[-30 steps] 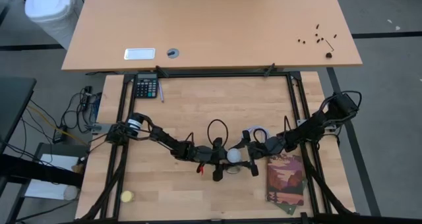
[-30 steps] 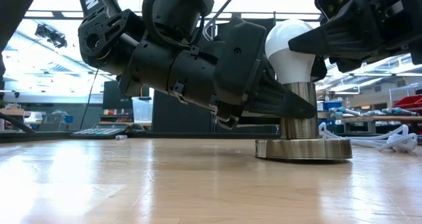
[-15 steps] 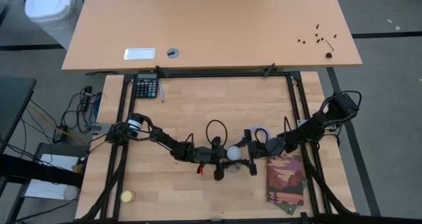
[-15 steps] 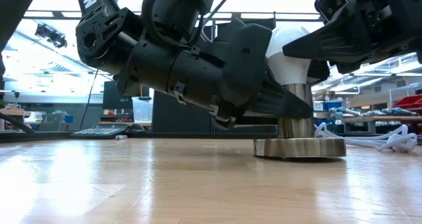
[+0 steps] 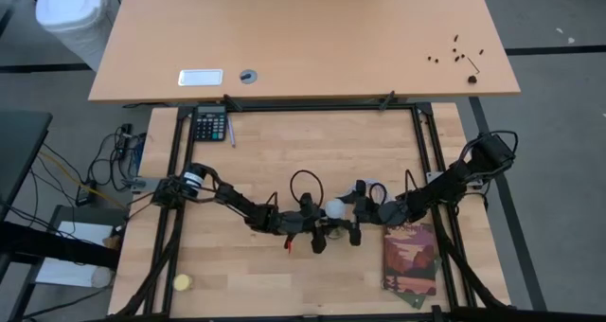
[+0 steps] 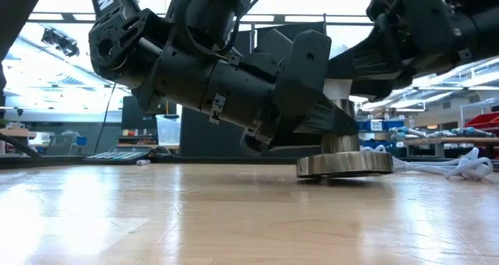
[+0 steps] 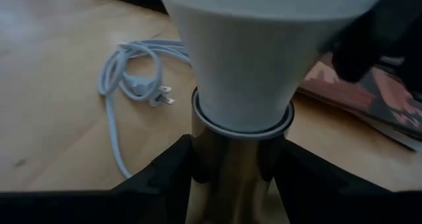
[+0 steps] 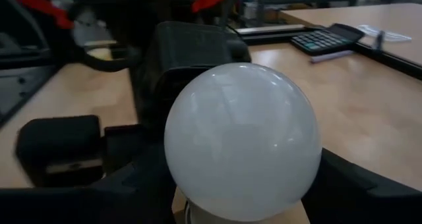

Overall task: Screw lightbulb
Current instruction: Insert the lightbulb into the lamp socket

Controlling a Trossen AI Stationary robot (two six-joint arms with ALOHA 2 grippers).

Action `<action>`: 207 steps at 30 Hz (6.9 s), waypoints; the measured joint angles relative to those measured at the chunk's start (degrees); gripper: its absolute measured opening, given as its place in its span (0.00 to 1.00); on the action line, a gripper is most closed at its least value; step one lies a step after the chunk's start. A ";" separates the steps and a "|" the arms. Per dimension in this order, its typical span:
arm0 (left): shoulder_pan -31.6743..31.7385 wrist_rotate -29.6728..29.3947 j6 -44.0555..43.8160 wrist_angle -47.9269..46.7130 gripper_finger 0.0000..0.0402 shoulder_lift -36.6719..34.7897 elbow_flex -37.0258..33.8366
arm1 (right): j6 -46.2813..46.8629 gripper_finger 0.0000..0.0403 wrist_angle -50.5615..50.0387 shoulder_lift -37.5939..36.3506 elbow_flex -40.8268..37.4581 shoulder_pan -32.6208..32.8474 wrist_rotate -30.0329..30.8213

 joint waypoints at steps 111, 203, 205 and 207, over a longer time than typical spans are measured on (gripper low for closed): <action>1.94 26.48 11.30 -0.05 0.47 0.04 0.00 | -52.96 0.81 -99.36 11.34 56.18 -5.79 -39.40; 1.64 14.78 10.14 -0.47 0.47 0.00 -0.15 | -44.78 0.89 -105.76 14.62 61.37 -6.42 -34.47; 1.64 14.81 10.14 -0.43 0.47 0.00 -0.15 | -45.31 0.86 -104.85 14.62 60.69 -6.47 -34.44; 1.64 14.93 10.17 -0.39 0.47 0.00 -0.15 | -45.58 0.84 -104.35 14.62 60.40 -6.49 -34.40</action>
